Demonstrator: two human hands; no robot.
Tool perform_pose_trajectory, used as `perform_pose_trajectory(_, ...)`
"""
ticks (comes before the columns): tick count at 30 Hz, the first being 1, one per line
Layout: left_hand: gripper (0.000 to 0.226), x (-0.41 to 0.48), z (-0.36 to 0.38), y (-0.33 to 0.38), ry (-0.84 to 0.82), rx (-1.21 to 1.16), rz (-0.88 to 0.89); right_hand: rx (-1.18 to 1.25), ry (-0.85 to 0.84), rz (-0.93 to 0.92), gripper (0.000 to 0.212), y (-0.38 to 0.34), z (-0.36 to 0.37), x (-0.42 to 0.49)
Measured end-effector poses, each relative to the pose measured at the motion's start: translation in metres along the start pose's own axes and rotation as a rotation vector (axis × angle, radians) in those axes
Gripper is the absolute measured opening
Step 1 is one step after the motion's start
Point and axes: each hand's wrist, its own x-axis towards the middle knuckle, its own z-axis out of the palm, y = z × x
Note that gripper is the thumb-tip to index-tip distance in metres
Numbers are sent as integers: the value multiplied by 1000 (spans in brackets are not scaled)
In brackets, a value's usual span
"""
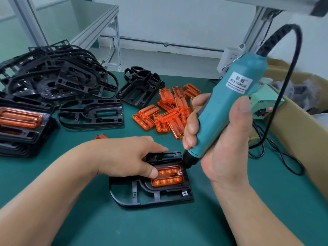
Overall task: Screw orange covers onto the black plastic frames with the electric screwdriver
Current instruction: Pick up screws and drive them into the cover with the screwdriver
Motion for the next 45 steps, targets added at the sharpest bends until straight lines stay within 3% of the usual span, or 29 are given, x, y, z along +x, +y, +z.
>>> perform_pose_trajectory(10,51,-2,-1,2,9,-5,-9,130,-9,24,71,-3,-6,2)
perform_pose_trajectory(19,61,-2,-1,4,7,-6,-38,51,-55,-4,72,0,-4,-1)
perform_pose_trajectory(24,63,-1,-1,5,5,5,-44,-156,19,-67,22,4,-4,-2)
perform_pose_trajectory(32,66,0,-1,5,22,27,-44,-215,-23,-70,17,7,1,-1)
perform_pose_trajectory(34,65,0,-1,6,20,22,-33,-195,-75,-57,6,5,0,0)
perform_pose_trajectory(40,52,-2,-1,5,19,-15,14,-51,-188,-38,45,-2,-5,-2)
perform_pose_trajectory(45,49,-2,-1,3,14,-16,20,-67,-175,-48,40,-1,-7,0)
